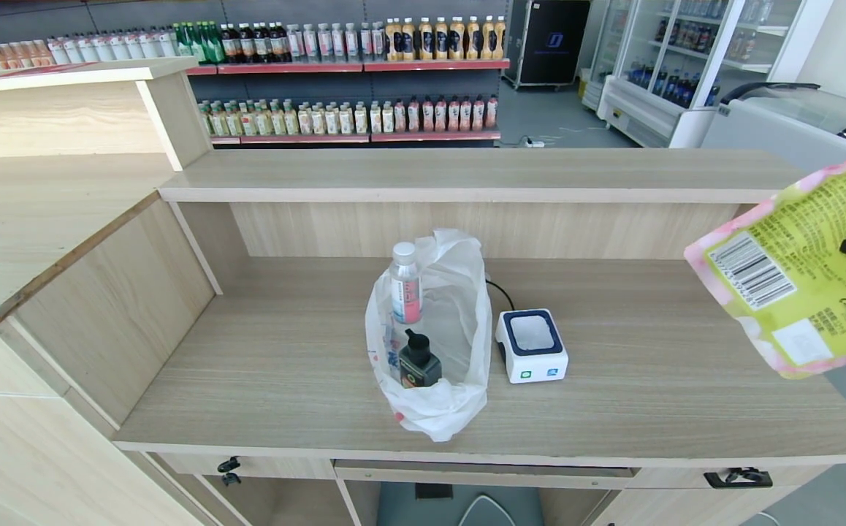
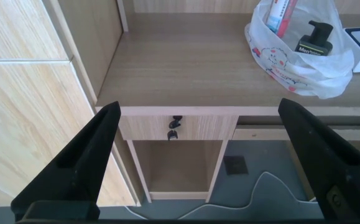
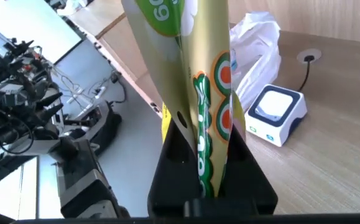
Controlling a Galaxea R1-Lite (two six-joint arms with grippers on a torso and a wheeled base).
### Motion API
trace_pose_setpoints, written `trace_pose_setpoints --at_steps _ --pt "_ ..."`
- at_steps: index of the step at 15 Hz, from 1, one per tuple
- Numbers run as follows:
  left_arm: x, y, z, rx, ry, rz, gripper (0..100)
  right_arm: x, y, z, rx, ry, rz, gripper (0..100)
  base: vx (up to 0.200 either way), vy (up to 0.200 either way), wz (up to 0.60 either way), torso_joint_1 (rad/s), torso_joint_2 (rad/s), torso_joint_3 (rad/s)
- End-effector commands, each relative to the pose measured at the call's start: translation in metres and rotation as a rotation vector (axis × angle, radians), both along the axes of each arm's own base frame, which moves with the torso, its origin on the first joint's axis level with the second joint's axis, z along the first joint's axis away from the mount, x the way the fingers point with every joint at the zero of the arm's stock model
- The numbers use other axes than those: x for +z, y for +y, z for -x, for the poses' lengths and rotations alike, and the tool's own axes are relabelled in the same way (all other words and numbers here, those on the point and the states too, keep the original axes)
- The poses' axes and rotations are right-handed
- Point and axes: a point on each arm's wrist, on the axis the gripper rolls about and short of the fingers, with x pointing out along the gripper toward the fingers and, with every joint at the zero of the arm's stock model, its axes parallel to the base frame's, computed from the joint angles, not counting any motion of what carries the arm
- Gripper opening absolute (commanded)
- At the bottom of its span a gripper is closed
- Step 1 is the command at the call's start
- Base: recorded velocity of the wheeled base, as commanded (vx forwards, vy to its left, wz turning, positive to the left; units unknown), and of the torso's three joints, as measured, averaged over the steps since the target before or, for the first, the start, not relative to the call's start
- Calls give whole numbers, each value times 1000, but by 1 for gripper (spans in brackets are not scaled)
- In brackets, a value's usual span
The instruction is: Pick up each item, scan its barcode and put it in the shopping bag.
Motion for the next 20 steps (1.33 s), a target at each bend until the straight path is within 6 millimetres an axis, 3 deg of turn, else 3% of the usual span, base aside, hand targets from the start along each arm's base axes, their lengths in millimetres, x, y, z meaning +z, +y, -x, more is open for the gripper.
trace_pose_setpoints --at_steps 1,5,8,12,15,18,20 --pt "0 0 0 0 1 0 100 11 27 32 41 -65 35 0 0 0 0 0 0 0" --pt "0 0 0 0 1 0 100 10 67 65 184 -110 55 0 0 0 0 0 0 0" --pt "0 0 0 0 1 0 100 28 90 65 341 -147 61 0 0 0 0 0 0 0" --pt "0 0 0 0 1 0 100 64 94 53 375 -135 45 0 0 0 0 0 0 0" --pt "0 0 0 0 1 0 100 68 94 45 383 -118 38 0 0 0 0 0 0 0" --pt "0 0 0 0 1 0 100 91 103 45 444 -95 20 0 0 0 0 0 0 0" --pt "0 0 0 0 1 0 100 96 110 49 485 -112 22 0 0 0 0 0 0 0"
